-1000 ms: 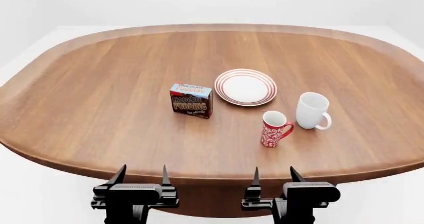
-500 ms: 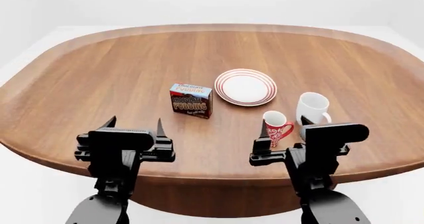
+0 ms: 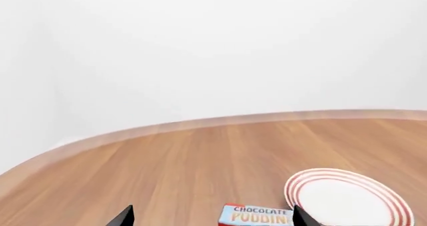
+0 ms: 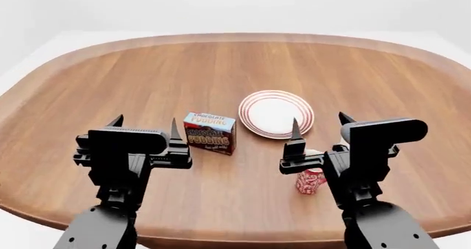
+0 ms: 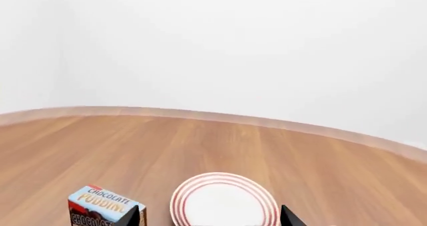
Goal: Put the chocolate pudding to the right of the plate.
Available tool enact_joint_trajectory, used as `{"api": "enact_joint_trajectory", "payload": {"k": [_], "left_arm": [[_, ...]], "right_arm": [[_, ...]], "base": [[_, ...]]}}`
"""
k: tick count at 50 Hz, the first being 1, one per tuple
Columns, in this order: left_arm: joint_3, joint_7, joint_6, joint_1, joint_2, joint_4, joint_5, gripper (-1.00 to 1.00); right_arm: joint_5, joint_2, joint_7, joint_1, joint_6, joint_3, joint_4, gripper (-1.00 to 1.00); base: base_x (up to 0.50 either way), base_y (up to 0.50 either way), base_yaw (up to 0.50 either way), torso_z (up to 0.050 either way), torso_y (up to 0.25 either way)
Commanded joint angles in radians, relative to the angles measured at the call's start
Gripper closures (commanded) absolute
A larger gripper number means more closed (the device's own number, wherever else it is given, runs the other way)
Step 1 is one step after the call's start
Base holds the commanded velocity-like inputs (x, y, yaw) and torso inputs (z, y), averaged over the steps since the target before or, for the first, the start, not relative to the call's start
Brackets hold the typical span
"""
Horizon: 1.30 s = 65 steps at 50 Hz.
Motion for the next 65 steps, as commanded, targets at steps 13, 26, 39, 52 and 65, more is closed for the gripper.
{"api": "enact_joint_trajectory", "payload": {"k": [13, 26, 39, 52, 65], "left_arm": [[0.005, -0.012, 0.021, 0.001, -0.012, -0.018, -0.013, -1.00], [0.009, -0.020, 0.023, -0.001, -0.018, -0.018, -0.020, -1.00], [0.011, -0.028, 0.023, -0.003, -0.025, -0.017, -0.027, -1.00], [0.012, -0.035, 0.023, -0.006, -0.030, -0.018, -0.036, -1.00], [0.017, -0.041, 0.030, -0.002, -0.035, -0.021, -0.042, -1.00]], "right_arm": [[0.018, 0.007, 0.000, 0.003, -0.006, -0.012, 0.011, -1.00], [0.027, 0.009, 0.001, -0.006, -0.023, -0.011, 0.023, -1.00], [0.033, 0.012, 0.006, -0.006, -0.025, -0.020, 0.026, -1.00], [0.041, 0.014, 0.011, 0.001, -0.025, -0.025, 0.032, -1.00], [0.042, 0.025, 0.011, -0.007, -0.038, -0.036, 0.025, -1.00]], "base": [[0.50, 0.00, 0.00, 0.000, 0.000], [0.50, 0.00, 0.00, 0.000, 0.001], [0.50, 0.00, 0.00, 0.000, 0.001], [0.50, 0.00, 0.00, 0.000, 0.001], [0.22, 0.00, 0.00, 0.000, 0.001]]}}
